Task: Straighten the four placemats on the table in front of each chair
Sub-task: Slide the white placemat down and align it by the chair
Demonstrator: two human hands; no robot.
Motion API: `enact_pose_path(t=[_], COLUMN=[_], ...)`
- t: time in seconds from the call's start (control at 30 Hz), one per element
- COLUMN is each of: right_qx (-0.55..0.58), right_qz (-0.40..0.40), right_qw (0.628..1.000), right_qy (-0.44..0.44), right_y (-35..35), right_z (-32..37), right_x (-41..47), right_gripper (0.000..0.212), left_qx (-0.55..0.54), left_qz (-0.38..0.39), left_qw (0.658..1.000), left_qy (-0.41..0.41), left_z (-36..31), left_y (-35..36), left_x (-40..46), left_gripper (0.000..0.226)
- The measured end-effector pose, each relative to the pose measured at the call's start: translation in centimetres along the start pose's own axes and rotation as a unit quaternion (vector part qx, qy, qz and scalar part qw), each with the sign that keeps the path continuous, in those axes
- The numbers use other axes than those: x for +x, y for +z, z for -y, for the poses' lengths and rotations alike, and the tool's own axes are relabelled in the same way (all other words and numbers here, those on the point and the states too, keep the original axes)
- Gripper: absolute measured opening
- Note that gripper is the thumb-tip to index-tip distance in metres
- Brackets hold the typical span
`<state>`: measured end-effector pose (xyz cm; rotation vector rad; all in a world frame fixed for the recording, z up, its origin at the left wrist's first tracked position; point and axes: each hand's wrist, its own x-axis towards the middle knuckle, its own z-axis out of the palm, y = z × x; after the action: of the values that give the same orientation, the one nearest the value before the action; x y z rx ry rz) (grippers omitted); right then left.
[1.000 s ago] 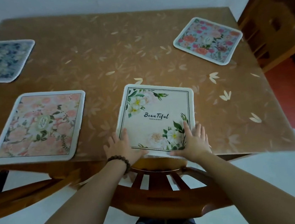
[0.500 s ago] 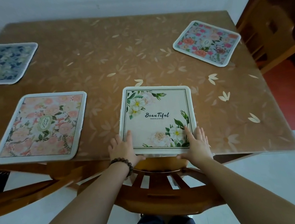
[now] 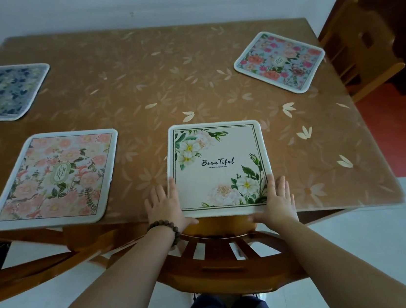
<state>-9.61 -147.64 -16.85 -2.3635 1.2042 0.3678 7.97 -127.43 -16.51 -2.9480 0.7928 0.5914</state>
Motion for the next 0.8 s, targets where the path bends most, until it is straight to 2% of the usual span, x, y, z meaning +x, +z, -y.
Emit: enact_pose_path(t=[0.13,0.57,0.8], right_qx=[-0.01,0.008,-0.012], right_qz=[0.01,-0.011,-0.002], right_qw=[0.999,0.999,0.999], right_qy=[0.03,0.03,0.036], right_y=[0.0,0.5,0.3], right_z=[-0.3,-0.6,-0.5], right_x=[0.2,0.5,0.5], right_gripper=[0.136,0.127,0.129], left_qx=[0.009,-0.051,-0.033], left_qz=[0.063,0.054,0.064], left_qw=[0.998,0.997,0.997], left_qy=[-0.029,-0.029,-0.027], left_z=[0.4,0.4,0.0], left_y=[0.3,0.6,0.3], left_x=[0.3,1.2,0.9], left_gripper=[0.145,0.144,0.145])
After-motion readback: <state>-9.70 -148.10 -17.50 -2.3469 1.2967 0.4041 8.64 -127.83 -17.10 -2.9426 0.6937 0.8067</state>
